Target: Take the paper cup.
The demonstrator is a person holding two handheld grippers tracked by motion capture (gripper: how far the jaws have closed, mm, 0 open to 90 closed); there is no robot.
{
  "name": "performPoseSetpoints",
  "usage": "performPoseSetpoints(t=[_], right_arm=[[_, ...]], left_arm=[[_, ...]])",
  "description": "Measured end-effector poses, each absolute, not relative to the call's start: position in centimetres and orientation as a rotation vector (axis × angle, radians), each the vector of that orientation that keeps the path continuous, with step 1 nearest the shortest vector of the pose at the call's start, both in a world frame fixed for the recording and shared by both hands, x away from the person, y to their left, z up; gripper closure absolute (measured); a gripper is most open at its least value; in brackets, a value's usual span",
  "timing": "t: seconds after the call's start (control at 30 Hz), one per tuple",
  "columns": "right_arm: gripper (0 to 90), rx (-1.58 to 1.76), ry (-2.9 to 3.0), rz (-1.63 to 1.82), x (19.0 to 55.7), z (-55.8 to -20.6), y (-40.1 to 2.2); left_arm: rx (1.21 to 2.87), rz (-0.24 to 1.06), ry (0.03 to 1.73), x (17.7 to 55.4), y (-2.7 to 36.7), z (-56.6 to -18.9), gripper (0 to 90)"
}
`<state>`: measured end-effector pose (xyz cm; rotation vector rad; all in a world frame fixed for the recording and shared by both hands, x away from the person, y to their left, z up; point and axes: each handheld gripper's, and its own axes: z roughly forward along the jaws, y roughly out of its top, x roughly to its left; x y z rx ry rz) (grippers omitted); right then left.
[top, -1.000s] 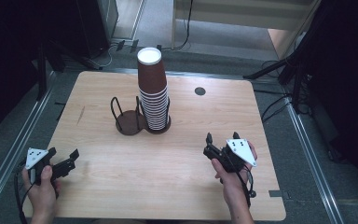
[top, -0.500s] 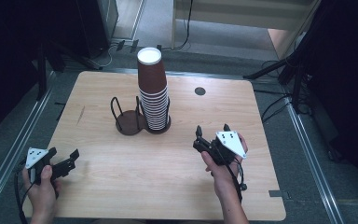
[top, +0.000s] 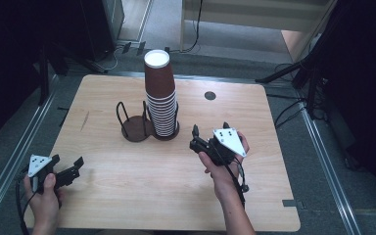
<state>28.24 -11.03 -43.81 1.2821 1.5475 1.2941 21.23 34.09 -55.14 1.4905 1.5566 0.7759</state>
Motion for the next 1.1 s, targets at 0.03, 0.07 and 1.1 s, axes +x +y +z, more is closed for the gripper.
performPoseSetpoints(t=[0.03, 0.07, 1.1], right_arm=[[8.6, 1.275, 1.551, 1.294, 28.3, -43.7, -10.8], [8.4, 1.269, 1.556, 1.297, 28.4, -43.6, -10.6], [0.0, 1.176, 1.646, 1.402, 31.7, -41.2, -2.9]], left_arm=[[1.486, 0.775, 1.558, 21.2, 34.1, -55.1, 13.6], [1.484, 0.774, 1.557, 21.3, 34.1, -55.1, 13.6], [1.485, 0.776, 1.556, 21.3, 34.1, -55.1, 13.6]])
